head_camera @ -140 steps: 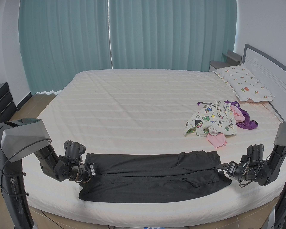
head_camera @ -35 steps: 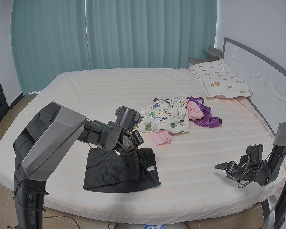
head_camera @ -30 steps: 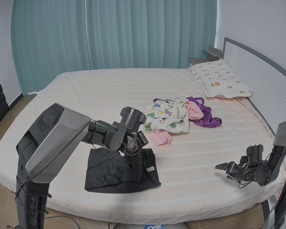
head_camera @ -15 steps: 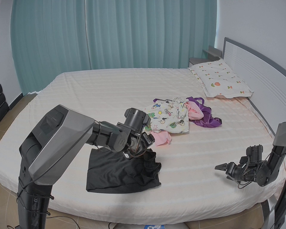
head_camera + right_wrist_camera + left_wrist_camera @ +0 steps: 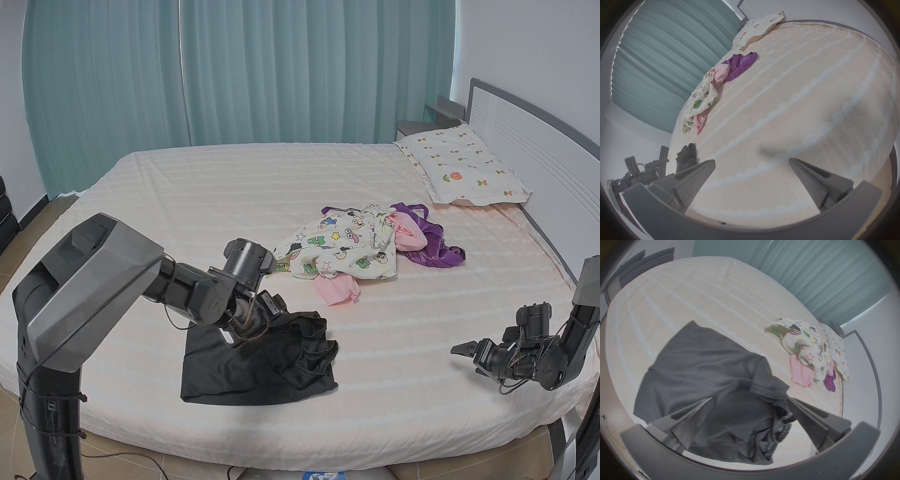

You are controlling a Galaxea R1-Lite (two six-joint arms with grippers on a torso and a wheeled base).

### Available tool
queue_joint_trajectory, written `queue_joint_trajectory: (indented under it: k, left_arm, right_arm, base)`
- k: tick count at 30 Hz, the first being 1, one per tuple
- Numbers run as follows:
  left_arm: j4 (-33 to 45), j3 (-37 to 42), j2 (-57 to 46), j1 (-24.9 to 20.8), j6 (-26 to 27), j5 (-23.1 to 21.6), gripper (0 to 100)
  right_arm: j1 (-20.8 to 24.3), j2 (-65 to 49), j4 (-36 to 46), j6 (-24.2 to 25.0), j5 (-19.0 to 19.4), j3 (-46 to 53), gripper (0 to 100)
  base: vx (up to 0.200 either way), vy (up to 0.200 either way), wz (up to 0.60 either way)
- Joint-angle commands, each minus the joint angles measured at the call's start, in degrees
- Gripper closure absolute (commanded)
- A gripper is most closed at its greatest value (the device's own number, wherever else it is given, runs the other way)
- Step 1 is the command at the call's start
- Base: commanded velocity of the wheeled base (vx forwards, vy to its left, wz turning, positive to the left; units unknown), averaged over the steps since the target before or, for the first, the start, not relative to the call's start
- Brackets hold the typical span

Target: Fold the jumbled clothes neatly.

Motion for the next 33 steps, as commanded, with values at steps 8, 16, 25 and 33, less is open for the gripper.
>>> queue_joint_trajectory:
  k: [8,16,25,33]
  left_arm:
    - [-12.99,18.91,-9.4,6.5,-0.44,-1.94,0]
    - [-14.04,19.52,-9.4,7.91,-2.9,-2.38,0]
    - [-14.13,20.84,-9.66,10.19,-5.97,-7.21,0]
    - [-20.99,24.89,-9.4,12.3,-6.5,-8.88,0]
  right_arm:
    - [11.69,-0.66,0.75,0.16,-7.84,-6.19,0]
    - [21.09,2.5,0.92,0.25,-12.58,-13.04,0]
    - [27.6,5.23,1.01,0.34,-13.2,-17.88,0]
    - [30.94,7.34,2.42,-0.36,-15.13,-21.48,0]
  base:
    - [-0.025,0.0,0.0]
    - [0.0,0.0,0.0]
    - [0.0,0.2,0.0]
    - [0.0,0.2,0.0]
